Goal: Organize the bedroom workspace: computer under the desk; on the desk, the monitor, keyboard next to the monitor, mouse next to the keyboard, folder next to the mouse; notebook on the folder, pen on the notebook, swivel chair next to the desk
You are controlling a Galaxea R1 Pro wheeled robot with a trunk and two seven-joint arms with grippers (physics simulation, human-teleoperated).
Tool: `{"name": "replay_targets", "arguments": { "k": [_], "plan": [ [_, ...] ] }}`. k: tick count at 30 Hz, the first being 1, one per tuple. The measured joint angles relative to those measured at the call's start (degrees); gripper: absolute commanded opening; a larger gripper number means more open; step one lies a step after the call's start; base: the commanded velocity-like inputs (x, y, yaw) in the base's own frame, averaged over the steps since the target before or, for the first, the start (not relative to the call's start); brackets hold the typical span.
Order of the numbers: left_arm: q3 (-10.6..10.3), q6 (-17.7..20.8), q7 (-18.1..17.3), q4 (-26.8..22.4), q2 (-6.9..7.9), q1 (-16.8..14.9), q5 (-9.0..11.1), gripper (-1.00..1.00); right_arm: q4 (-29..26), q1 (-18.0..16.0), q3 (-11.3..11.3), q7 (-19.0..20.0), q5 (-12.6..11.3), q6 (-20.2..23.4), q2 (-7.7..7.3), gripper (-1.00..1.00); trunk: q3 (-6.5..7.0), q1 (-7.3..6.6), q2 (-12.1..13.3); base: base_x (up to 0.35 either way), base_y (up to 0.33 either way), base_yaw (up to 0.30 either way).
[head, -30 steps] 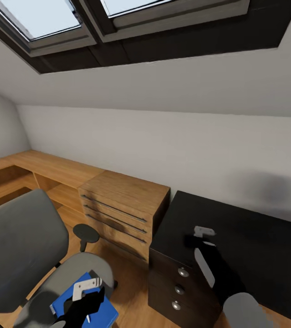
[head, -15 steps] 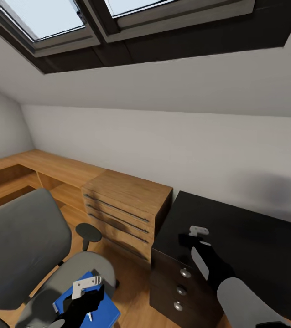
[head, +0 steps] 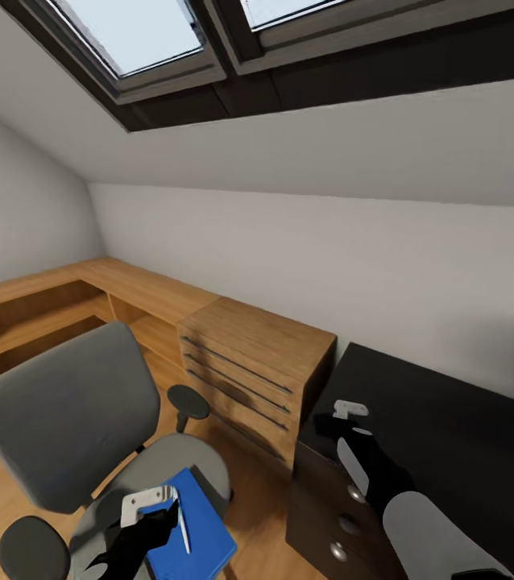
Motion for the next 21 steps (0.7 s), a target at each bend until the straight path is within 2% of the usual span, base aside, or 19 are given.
{"name": "replay_targets", "arguments": {
  "k": [6,21],
  "plan": [
    [-0.08,0.0,-0.01,0.02,-0.08,0.0,0.0,1.0,0.07,0.0,-0.06,-0.07,0.04,-0.43,-0.04,-1.0,-0.21,0.0,0.0,0.0,0.0,0.184],
    [-0.16,-0.08,0.0,0.02,-0.09,0.02,0.0,1.0,0.07,0.0,-0.32,-0.32,0.05,-1.83,-0.77,-1.0,-0.25,0.0,0.0,0.0,0.0,0.009]
  ]
}}
